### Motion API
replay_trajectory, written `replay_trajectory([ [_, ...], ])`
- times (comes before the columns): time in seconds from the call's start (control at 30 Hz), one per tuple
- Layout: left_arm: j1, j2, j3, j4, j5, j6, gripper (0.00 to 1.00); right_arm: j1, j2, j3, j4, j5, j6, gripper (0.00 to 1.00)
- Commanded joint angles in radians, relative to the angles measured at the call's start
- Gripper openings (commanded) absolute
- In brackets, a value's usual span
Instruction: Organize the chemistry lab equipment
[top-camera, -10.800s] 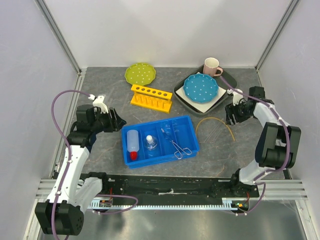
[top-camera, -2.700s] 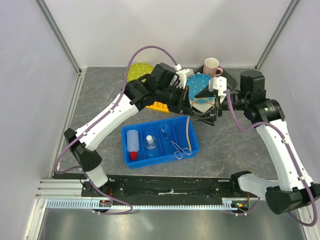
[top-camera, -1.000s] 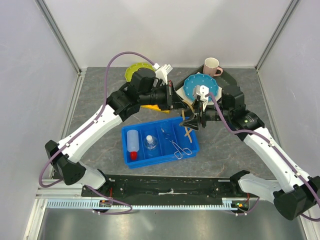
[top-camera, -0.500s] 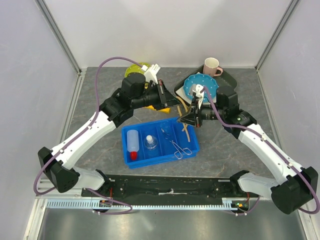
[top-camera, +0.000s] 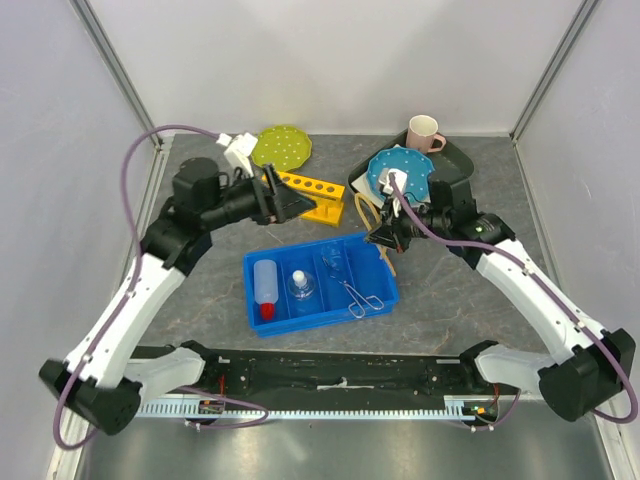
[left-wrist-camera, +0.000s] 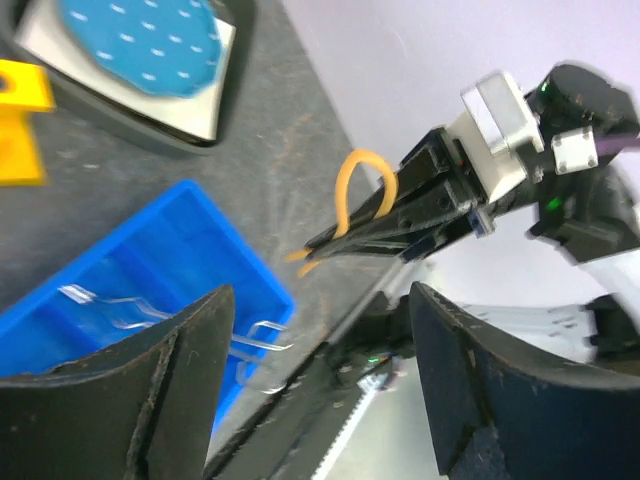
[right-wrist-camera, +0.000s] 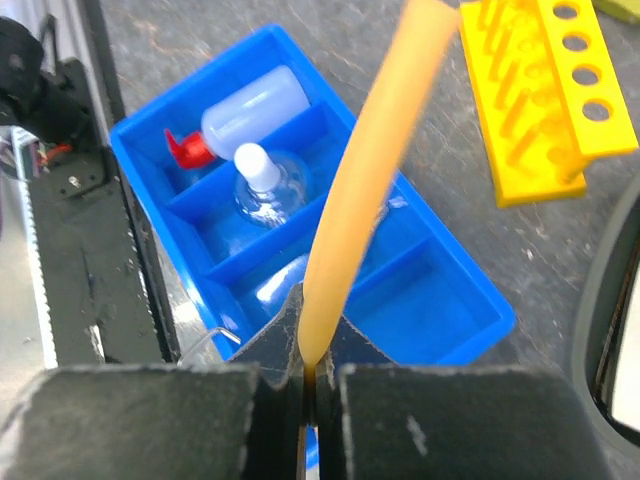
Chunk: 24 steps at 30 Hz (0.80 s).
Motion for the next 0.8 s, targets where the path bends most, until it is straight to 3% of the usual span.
replay_trajectory([
  [0.0,0.055,-0.145,0.008,-0.221,-0.143,0.352,0.79,0.001,0.092,0.106,-0.230,0.126,-0.162,0.00],
  [0.13,0.057,-0.238,-0.063,-0.315,-0.405,0.559,0.83,0.024,0.227,0.166,-0.387,0.200,-0.214,0.00],
  [0.3,0.058,-0.325,-0.213,-0.303,-0.588,0.637,0.85,0.071,0.290,0.174,-0.424,0.249,-0.192,0.00],
  [0.6,0.058,-0.462,-0.379,-0.240,-0.639,0.661,0.85,0.071,0.411,0.237,-0.553,0.067,-0.168,0.02],
  [0.77,0.058,-0.538,-0.442,-0.226,-0.657,0.653,0.85,0.067,0.416,0.344,-0.614,0.162,-0.063,0.02],
])
